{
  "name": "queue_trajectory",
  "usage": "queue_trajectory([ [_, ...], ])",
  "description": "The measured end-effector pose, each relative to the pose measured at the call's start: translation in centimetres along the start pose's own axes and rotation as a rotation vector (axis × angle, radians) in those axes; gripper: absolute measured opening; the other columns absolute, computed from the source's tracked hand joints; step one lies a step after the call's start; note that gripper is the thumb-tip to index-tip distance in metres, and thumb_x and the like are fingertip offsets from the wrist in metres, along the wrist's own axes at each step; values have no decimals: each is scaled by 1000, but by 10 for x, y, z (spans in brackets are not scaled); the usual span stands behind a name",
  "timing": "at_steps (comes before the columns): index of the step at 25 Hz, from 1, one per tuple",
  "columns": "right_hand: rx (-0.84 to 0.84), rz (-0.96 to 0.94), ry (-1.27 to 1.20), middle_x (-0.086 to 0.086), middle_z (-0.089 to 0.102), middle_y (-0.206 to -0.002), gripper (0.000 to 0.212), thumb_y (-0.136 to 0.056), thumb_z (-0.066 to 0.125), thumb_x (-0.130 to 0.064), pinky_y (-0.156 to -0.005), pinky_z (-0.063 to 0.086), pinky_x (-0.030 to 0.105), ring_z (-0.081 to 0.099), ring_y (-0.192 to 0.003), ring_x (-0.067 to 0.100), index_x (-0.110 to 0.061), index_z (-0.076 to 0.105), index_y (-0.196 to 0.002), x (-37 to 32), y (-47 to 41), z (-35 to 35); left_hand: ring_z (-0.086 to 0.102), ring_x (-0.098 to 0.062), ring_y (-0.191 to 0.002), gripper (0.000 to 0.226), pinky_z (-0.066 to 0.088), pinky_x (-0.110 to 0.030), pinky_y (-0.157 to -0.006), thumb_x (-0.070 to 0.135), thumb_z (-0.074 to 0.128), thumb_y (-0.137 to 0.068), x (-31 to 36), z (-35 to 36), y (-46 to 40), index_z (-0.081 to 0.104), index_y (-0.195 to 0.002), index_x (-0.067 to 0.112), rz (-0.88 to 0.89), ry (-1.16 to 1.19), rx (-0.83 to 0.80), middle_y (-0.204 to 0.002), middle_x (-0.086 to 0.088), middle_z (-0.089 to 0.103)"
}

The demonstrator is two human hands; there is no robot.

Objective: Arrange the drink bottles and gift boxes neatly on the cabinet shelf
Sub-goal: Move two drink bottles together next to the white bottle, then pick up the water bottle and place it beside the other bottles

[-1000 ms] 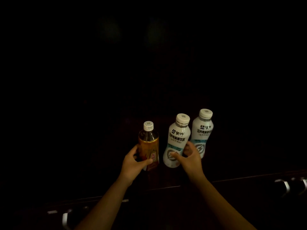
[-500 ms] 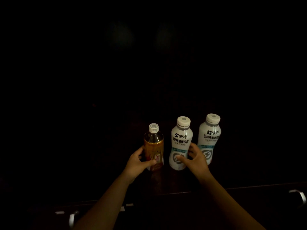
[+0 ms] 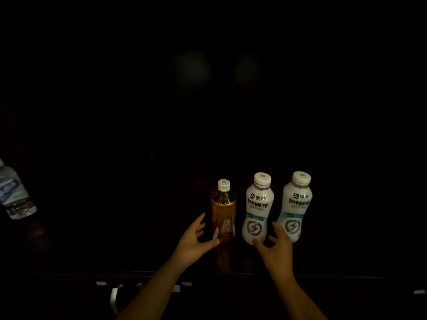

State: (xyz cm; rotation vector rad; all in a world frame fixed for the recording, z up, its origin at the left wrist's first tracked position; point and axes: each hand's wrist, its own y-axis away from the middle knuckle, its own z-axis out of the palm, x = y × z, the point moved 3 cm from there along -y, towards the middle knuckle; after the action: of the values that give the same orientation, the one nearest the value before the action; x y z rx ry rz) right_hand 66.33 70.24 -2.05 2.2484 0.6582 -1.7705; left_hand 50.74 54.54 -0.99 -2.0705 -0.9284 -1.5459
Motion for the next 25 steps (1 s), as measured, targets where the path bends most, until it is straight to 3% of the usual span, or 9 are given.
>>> queue_trajectory([
  [3,-4,-77,78,20,43,-129,72,-66,79,-7,-97,45,40,51,-115,31,-8,44,-129,-6,28,16,39,-16,-129,87,35,-29,-103,27,75,-71,-2,-16,23,24,-141,28,24,-115,-45,-142,-4,40],
  [8,-270,-244,232,15,56,-117,52,-67,77,-9,-96,42,32,53,-110,25,-11,58,-115,-44,65,59,51,-6,-113,74,44,-10,-85,32,73,-74,-4,-73,67,36,-137,28,31,-208,-160,-126,4,52],
  [12,-437,-336,393,9,57,-115,43,-72,74,-20,-90,38,19,53,-108,17,-15,60,-112,-84,108,113,59,-9,-105,63,51,-17,-83,30,71,-76,-17,-143,112,43,-132,26,43,-207,-196,-118,3,56],
  [16,-585,-352,450,4,57,-116,38,-75,71,-24,-86,43,18,55,-103,13,-19,60,-111,-121,173,187,64,-8,-92,54,51,-16,-81,30,72,-75,-47,-229,164,52,-124,24,36,-278,-167,-111,1,61],
  [20,-645,-382,458,3,60,-117,39,-75,70,-27,-86,47,22,57,-102,13,-20,60,-112,-154,242,254,63,-6,-81,50,48,-7,-66,28,72,-75,-73,-327,205,55,-121,21,11,-405,-140,-104,1,63],
  [25,-682,-367,428,4,59,-119,44,-75,71,-27,-86,48,23,56,-100,11,-18,57,-116,-185,295,316,62,0,-75,45,46,-7,-63,31,71,-75,-86,-413,231,57,-117,22,5,-436,-15,-87,15,63],
])
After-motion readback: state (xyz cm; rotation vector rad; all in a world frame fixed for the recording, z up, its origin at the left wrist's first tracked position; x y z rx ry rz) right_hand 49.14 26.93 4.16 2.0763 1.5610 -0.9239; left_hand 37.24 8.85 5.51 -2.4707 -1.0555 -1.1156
